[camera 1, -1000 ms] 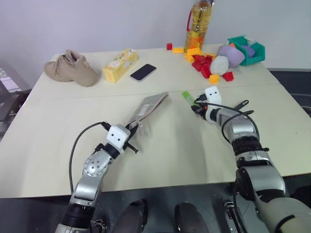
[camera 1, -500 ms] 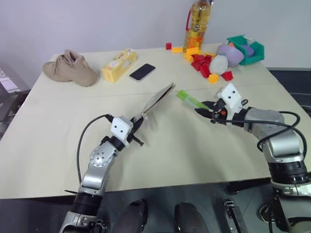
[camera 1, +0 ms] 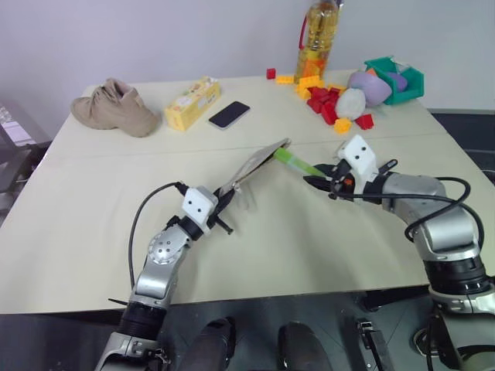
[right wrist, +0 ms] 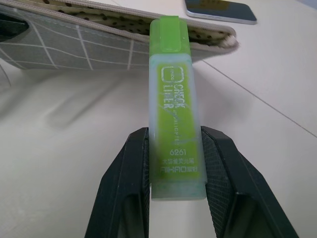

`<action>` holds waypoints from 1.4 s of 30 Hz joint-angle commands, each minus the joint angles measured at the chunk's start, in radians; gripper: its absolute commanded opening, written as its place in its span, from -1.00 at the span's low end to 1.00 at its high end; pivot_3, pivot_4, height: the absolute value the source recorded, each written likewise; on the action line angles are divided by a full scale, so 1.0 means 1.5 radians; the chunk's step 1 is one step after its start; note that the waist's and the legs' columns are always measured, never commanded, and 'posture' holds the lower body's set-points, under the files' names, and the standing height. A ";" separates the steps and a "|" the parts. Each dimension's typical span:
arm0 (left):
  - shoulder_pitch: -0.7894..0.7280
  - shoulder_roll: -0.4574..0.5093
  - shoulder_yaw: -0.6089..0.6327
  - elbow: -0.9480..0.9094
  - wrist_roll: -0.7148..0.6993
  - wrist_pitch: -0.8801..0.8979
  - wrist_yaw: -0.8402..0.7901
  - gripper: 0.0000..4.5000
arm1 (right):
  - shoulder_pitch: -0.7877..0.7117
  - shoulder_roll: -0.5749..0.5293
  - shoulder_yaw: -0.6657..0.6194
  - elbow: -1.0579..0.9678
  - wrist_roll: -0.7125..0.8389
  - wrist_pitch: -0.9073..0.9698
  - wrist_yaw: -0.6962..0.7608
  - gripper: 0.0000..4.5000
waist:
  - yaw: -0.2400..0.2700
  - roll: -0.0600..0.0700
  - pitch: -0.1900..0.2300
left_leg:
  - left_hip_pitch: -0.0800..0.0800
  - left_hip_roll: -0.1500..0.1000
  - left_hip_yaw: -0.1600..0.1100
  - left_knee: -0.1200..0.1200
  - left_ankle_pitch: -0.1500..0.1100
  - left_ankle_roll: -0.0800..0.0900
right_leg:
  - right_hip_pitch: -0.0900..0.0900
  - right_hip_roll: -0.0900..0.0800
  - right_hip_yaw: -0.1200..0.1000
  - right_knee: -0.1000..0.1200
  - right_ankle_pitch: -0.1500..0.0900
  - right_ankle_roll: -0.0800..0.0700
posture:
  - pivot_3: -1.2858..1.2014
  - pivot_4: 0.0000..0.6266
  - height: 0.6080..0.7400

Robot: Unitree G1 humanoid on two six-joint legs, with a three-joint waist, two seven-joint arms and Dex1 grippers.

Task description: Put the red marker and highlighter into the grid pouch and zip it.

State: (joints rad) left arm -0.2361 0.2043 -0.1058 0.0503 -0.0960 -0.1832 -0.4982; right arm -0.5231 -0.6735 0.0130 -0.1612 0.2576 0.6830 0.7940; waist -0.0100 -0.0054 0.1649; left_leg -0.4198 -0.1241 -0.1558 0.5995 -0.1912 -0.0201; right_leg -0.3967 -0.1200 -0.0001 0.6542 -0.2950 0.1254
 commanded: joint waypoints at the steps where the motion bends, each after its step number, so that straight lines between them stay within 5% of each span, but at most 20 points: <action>1: 0.004 0.000 -0.004 -0.022 0.002 -0.013 0.001 -1.00 | -0.022 -0.001 -0.004 -0.010 0.007 -0.011 0.003 -0.60 | 0.000 0.000 0.000 | 0.000 0.000 0.000 0.000 0.000 0.000 | 0.000 0.000 0.000 0.000 0.000 0.000 | 0.03 -0.52 1.00; 18: 0.004 0.116 -0.070 -0.043 0.043 -0.101 -0.129 -1.00 | -0.024 -0.115 0.122 -0.062 -0.076 -0.111 0.132 -0.60 | 0.000 0.000 0.000 | 0.000 0.000 0.000 0.000 0.000 0.000 | 0.000 0.000 0.000 0.000 0.000 0.000 | 0.03 -0.52 1.00; 25: -0.013 0.152 -0.082 -0.027 0.018 -0.136 -0.205 -1.00 | -0.047 -0.108 0.165 -0.084 -0.076 -0.132 0.193 -0.60 | -0.001 0.000 0.000 | 0.000 0.000 0.000 0.000 0.000 0.000 | 0.000 0.000 0.000 0.000 0.000 0.000 | 0.03 -0.52 1.00; 32: -0.006 0.139 -0.057 -0.016 0.022 -0.122 -0.172 -1.00 | -0.055 -0.106 0.101 -0.032 -0.084 -0.136 0.147 0.95 | 0.000 0.000 0.000 | 0.000 0.000 0.000 0.000 0.000 0.000 | 0.000 0.000 0.000 0.000 0.000 0.000 | 0.03 -0.52 1.00; 37: 0.003 0.103 -0.042 -0.018 0.032 -0.086 -0.103 -1.00 | -0.032 -0.107 0.004 0.038 -0.059 -0.113 0.094 0.95 | 0.002 0.000 0.000 | 0.000 0.000 0.000 0.000 0.000 0.000 | 0.000 0.000 0.000 0.000 0.000 0.000 | 0.03 -0.52 1.00; 42: -0.009 0.054 -0.023 -0.007 0.058 -0.052 -0.008 -1.00 | -0.066 -0.047 -0.093 0.266 -0.064 -0.041 -0.069 0.98 | 0.001 0.000 0.000 | 0.000 0.000 0.000 0.001 0.000 0.000 | 0.001 0.000 0.000 0.000 0.000 0.000 | 0.03 -0.52 1.00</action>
State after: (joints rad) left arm -0.2386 0.2907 -0.1694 0.0474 -0.0212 -0.2688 -0.5554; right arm -0.5894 -0.7553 -0.0703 0.1803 0.1581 0.5837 0.7597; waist -0.0092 -0.0060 0.1647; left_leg -0.4192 -0.1244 -0.1559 0.6010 -0.1912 -0.0198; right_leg -0.3951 -0.1202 -0.0006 0.6545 -0.2946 0.1257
